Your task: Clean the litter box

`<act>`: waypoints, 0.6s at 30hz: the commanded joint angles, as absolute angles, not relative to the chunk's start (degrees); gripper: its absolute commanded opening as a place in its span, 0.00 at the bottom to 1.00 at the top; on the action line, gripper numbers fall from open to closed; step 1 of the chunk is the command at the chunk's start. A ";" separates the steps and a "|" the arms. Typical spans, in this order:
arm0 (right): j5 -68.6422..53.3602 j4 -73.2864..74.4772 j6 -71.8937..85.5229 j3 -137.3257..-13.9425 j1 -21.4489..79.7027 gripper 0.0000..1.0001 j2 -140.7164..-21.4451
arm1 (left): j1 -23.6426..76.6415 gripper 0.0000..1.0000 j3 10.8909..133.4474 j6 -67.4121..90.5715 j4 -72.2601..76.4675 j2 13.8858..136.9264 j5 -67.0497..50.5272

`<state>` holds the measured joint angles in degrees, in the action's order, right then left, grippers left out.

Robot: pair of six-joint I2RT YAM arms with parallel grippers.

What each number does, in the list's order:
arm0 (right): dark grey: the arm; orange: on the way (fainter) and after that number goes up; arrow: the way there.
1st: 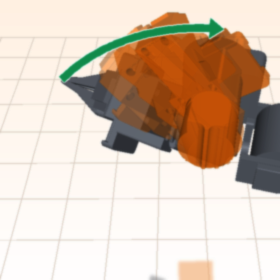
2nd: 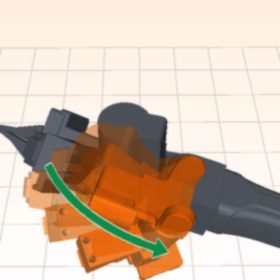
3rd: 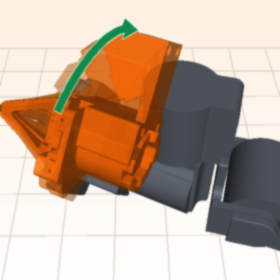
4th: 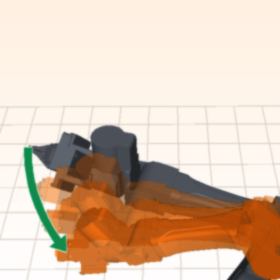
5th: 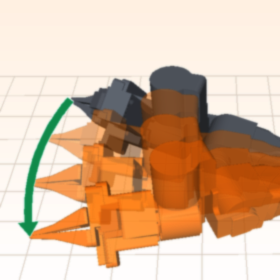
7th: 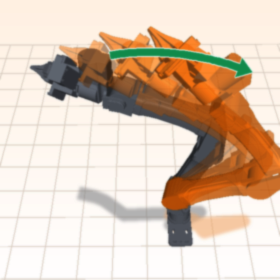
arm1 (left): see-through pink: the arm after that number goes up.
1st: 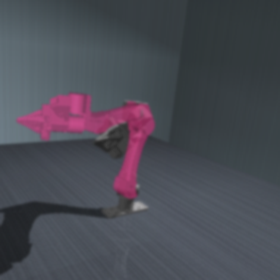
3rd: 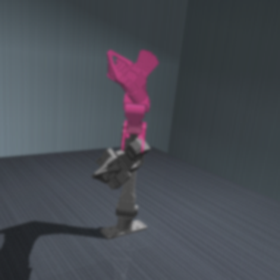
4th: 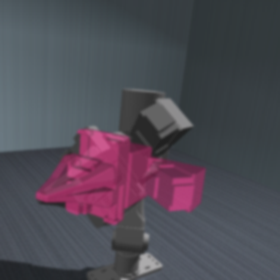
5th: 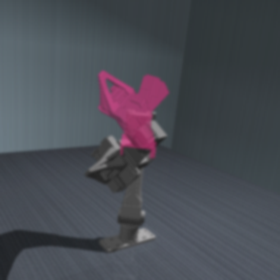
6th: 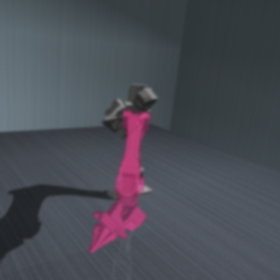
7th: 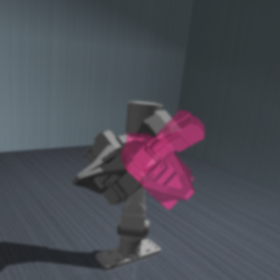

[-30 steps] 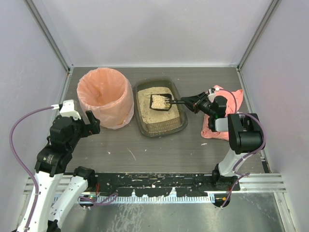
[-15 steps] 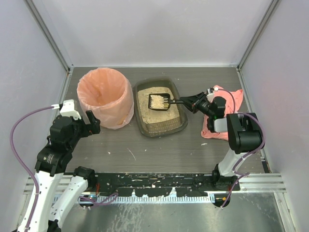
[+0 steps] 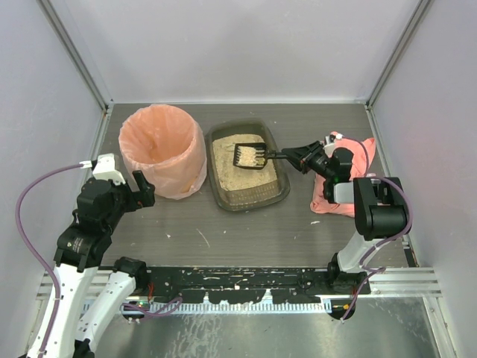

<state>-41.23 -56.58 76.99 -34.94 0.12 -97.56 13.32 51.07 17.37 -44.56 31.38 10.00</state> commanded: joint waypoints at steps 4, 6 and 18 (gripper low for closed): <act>-40.59 -56.13 74.96 -36.72 0.74 0.01 -95.21 | 12.75 0.98 51.66 17.15 -42.34 31.38 9.02; -38.28 -60.13 77.66 -34.01 -1.55 0.01 -94.49 | 12.83 0.98 51.66 17.14 -42.31 31.27 9.11; -39.99 -58.06 76.63 -36.54 -0.12 0.01 -94.95 | 12.69 0.98 51.66 17.14 -42.30 31.35 8.95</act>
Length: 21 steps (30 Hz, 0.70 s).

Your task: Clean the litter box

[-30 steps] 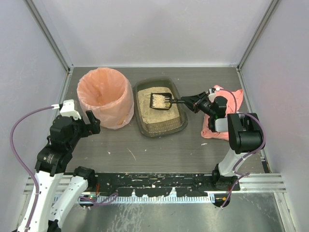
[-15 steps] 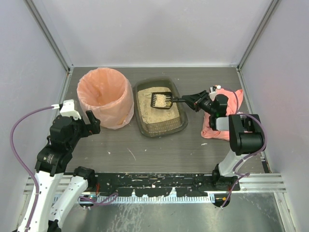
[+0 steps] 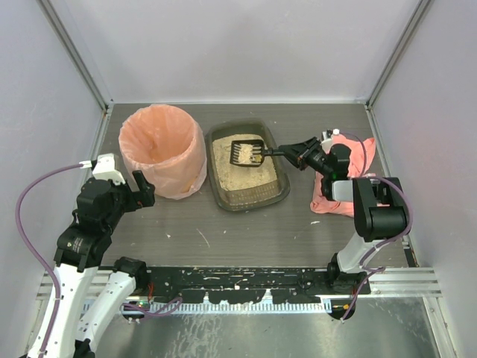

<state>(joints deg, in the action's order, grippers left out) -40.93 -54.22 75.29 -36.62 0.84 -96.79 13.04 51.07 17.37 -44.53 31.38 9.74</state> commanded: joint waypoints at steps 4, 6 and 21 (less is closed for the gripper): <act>-44.67 -61.82 76.81 -39.25 2.28 0.01 -97.63 | 12.63 0.98 51.54 17.22 -42.21 31.18 9.63; -42.85 -62.59 77.71 -38.12 2.07 0.01 -97.11 | 12.63 0.98 51.63 17.18 -42.26 31.32 9.18; -40.86 -58.26 76.10 -37.10 0.85 0.01 -95.38 | 12.40 0.98 51.62 17.14 -42.19 31.38 8.62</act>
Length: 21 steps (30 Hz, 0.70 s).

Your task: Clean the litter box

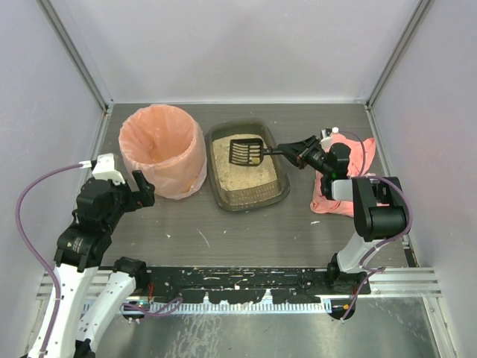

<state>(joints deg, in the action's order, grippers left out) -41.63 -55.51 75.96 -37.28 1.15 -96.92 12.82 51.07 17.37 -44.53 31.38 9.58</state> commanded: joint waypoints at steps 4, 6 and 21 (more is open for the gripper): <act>-44.57 -59.84 75.39 -39.85 3.46 0.01 -97.60 | 12.39 0.98 51.51 17.16 -42.20 31.45 9.20; -41.73 -60.50 77.32 -36.72 0.81 0.01 -96.51 | 12.35 0.98 51.61 17.18 -42.23 31.47 8.87; -38.34 -46.73 73.33 -39.68 1.77 0.01 -89.03 | 12.30 0.98 51.57 17.14 -42.18 31.42 8.53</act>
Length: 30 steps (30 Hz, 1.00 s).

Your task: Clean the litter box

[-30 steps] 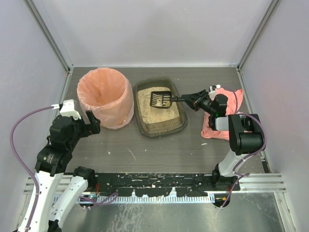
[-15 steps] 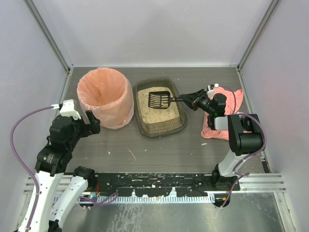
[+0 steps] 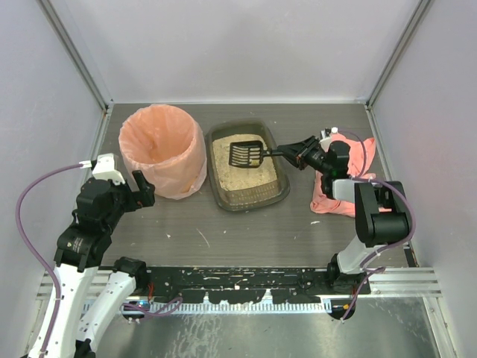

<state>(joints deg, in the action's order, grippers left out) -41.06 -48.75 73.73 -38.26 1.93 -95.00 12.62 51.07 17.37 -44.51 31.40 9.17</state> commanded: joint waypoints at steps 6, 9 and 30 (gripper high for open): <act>-34.33 -41.58 76.84 -43.34 2.68 0.01 -84.37 | 12.26 0.98 51.56 17.14 -42.11 31.42 8.49; -32.02 -37.07 77.90 -47.28 3.04 0.01 -82.32 | 12.30 0.98 51.58 17.14 -42.19 31.34 8.49; -20.87 -14.57 50.37 -90.87 28.11 0.01 -98.00 | 12.29 0.98 51.59 17.23 -42.33 31.16 8.79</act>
<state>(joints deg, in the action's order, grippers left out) -22.90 -17.37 61.65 -83.79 25.02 -94.54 12.62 51.07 17.37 -44.51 31.38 9.17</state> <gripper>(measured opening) 0.232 0.982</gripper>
